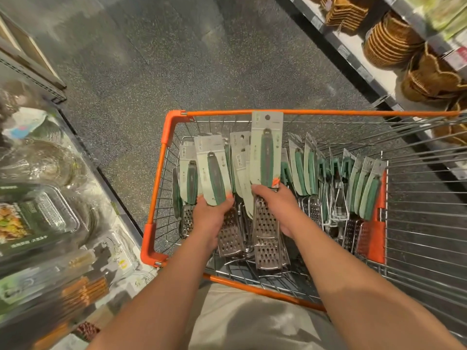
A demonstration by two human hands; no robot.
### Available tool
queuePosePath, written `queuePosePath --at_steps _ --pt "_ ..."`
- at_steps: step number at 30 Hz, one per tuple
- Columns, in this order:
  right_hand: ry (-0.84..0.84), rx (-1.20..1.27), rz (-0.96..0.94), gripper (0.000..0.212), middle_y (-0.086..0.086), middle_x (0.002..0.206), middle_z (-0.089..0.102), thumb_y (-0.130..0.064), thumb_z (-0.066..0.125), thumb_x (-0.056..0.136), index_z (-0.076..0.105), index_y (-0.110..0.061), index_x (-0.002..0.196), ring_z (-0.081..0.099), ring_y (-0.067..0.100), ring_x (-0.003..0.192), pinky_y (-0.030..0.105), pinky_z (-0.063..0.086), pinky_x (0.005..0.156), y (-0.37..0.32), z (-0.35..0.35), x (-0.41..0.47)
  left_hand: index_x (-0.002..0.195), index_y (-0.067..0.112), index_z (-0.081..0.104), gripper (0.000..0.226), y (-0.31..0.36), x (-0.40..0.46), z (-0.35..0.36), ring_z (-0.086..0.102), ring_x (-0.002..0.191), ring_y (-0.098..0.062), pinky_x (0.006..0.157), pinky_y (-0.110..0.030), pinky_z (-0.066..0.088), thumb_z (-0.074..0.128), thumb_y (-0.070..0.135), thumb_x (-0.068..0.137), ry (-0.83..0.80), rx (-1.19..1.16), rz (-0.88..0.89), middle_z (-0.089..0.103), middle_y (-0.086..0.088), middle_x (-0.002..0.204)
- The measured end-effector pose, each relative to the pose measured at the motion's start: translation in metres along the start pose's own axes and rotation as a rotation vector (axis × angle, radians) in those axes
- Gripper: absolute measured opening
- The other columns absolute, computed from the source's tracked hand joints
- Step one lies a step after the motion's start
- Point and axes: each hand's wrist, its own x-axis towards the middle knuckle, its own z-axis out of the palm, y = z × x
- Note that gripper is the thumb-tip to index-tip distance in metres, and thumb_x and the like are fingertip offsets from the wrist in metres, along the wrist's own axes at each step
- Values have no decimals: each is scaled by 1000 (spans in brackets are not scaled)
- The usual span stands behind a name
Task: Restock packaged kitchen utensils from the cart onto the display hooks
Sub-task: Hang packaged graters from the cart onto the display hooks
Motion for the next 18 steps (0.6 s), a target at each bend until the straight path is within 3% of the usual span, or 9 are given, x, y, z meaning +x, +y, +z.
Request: queuePosePath --at_steps 2,6,8,11,14,16,18 --pt "-37 51 7 22 -9 114 73 -36 76 91 65 -34 110 64 13 112 39 43 110 -6 -3 -3 126 21 62 48 1 -2 2 68 113 -22 110 -52 48 85 27 84 10 42 62 74 2 118" --pt "-88 132 49 17 -5 115 76 -36 74 93 68 -33 108 68 16 113 42 47 109 -17 1 -6 141 17 56 73 3 -4 8 63 123 -23 113 -50 46 87 36 78 32 121 150 67 -1 133" --pt "-86 150 47 13 -5 112 77 -33 73 94 69 -32 107 69 13 107 38 50 104 -19 4 -7 149 8 45 79 2 -4 11 60 118 -22 106 -38 45 86 27 84 41 105 138 63 0 131" --pt "-56 156 63 21 -5 113 77 -34 75 93 70 -30 112 69 15 110 42 49 107 -18 7 -10 143 7 48 67 -3 0 14 58 99 -18 91 -29 43 82 12 86 62 95 113 61 -2 111" --pt "-50 166 76 23 -6 111 76 -37 77 90 69 -31 111 68 15 108 42 47 108 -13 5 -11 140 12 50 70 -2 1 10 65 109 -31 98 -38 50 88 16 80 86 89 85 66 -16 117" --pt "-52 173 78 25 -9 112 72 -39 78 89 67 -31 111 63 9 106 39 43 107 -12 4 -12 135 16 52 69 0 1 4 65 107 -28 97 -39 49 90 15 78 81 53 87 67 -13 115" --pt "-57 171 96 49 -6 123 71 -47 82 82 66 -28 124 62 16 117 44 41 113 -14 7 -12 133 19 50 65 0 1 -3 65 106 -23 96 -37 48 88 12 80 74 11 113 67 -11 115"
